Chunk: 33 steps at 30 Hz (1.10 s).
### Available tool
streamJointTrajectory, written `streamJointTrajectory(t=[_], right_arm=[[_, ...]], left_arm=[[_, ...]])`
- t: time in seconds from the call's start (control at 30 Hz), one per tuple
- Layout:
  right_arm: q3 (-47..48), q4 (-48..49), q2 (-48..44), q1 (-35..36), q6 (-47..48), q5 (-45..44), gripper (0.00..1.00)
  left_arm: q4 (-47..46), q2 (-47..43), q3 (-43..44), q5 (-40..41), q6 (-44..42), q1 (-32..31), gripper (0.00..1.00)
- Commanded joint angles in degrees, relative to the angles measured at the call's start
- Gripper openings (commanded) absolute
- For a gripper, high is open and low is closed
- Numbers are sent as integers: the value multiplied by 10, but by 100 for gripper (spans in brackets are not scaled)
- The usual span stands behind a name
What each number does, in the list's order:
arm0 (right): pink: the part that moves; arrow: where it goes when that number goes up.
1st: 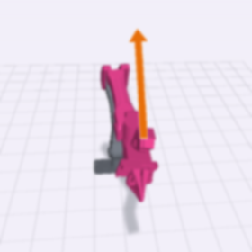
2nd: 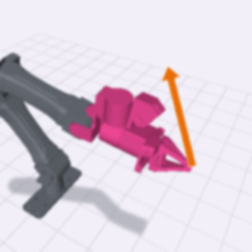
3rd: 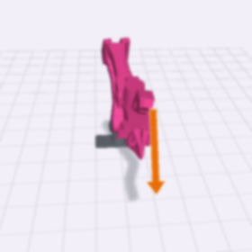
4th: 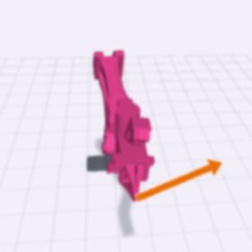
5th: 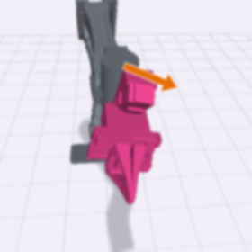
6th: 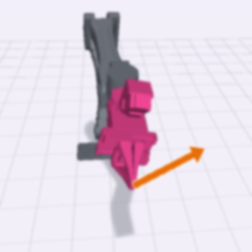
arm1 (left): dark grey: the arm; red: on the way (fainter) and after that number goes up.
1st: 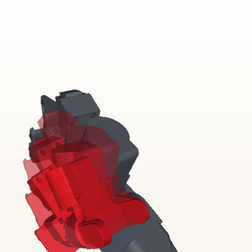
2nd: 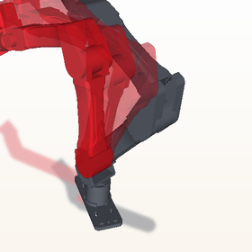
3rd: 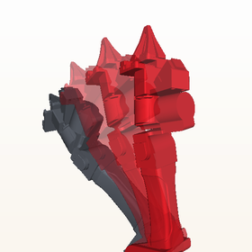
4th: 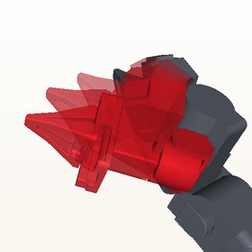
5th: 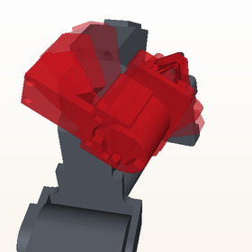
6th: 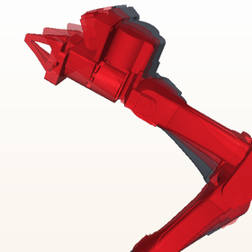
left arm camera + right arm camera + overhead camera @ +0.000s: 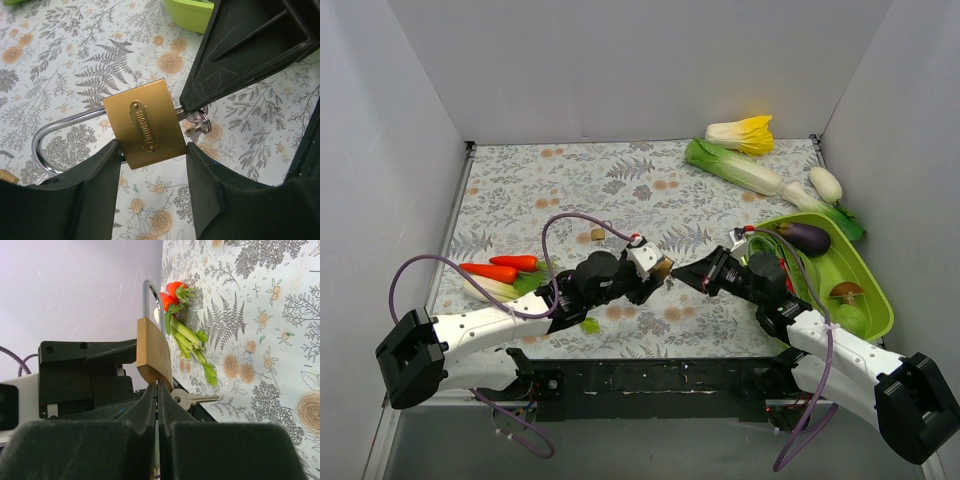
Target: Unlock with the key
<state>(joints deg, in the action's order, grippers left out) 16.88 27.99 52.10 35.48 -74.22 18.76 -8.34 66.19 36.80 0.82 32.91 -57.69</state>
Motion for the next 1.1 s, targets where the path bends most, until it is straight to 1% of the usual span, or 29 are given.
streamJointTrajectory(t=[0.0, 0.23, 0.37, 0.43, 0.57, 0.73, 1.07], right_arm=[[-11, 28, -13, 5, -57, 3, 1], [-15, 26, -16, 5, -84, -7, 1], [-11, 31, -9, 5, -86, -5, 1], [-6, 19, -4, 5, -83, -7, 1], [-19, 29, 3, 5, -108, 0, 1], [-18, -12, -9, 5, -107, -18, 1], [-45, -9, -14, 5, -139, -23, 1]], left_arm=[[-132, -35, 6, 51, -29, -15, 0], [-173, -34, -6, 75, -43, -24, 0], [-182, -31, -8, 80, -48, -28, 0], [-192, -31, -8, 83, -53, -30, 0], [-217, -29, -15, 101, -71, -41, 0], [-243, -27, -20, 117, -83, -51, 0], [-283, -30, -36, 142, -105, -75, 0]])
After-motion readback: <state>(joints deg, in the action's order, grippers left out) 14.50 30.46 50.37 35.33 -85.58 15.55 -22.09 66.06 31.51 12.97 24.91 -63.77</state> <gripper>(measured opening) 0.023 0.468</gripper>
